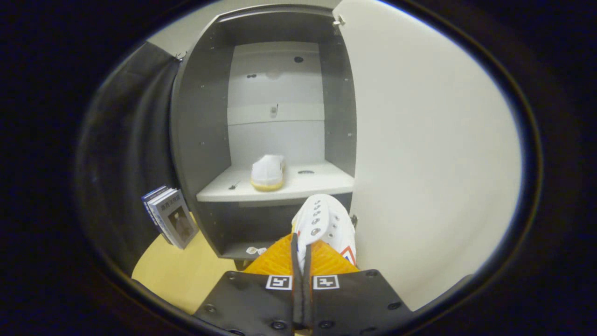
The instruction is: Open the shoe cabinet door, grab the shoes and put them into the shoe cabinet, then close the shoe cabinet door.
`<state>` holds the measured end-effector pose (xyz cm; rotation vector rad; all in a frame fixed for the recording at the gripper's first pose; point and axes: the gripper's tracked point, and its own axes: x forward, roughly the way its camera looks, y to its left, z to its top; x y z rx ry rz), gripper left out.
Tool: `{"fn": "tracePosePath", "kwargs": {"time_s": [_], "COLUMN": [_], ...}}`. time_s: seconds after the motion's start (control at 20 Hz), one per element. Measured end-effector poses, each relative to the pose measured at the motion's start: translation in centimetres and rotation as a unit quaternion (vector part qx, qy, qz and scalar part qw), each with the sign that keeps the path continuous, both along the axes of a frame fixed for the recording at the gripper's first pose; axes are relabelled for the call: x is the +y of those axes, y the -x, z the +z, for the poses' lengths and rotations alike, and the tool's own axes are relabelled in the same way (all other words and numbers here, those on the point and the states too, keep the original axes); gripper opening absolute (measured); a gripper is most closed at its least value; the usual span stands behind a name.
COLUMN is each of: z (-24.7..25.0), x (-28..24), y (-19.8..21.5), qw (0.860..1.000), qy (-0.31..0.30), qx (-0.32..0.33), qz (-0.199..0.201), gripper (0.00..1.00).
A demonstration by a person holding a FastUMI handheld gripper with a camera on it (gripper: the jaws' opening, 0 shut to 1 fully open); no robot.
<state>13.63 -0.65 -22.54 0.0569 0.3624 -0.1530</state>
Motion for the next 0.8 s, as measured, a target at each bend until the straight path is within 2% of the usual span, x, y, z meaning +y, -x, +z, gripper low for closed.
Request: {"fn": "tracePosePath", "kwargs": {"time_s": [0.15, 0.35, 0.6, 0.8], "z": [3.2, 4.8, 2.5, 0.2], "x": [0.8, 0.3, -1.7, -2.7], "y": [-2.8, -8.3, -17.1, -22.2], "qw": [1.0, 0.999, 0.997, 0.996], "qy": [0.008, 0.03, 0.027, 0.023], "qx": [-0.012, -0.013, 0.004, 0.017], "qz": [0.014, 0.043, 0.075, 0.083], "gripper": [0.02, 0.02, 0.02, 0.02]}}
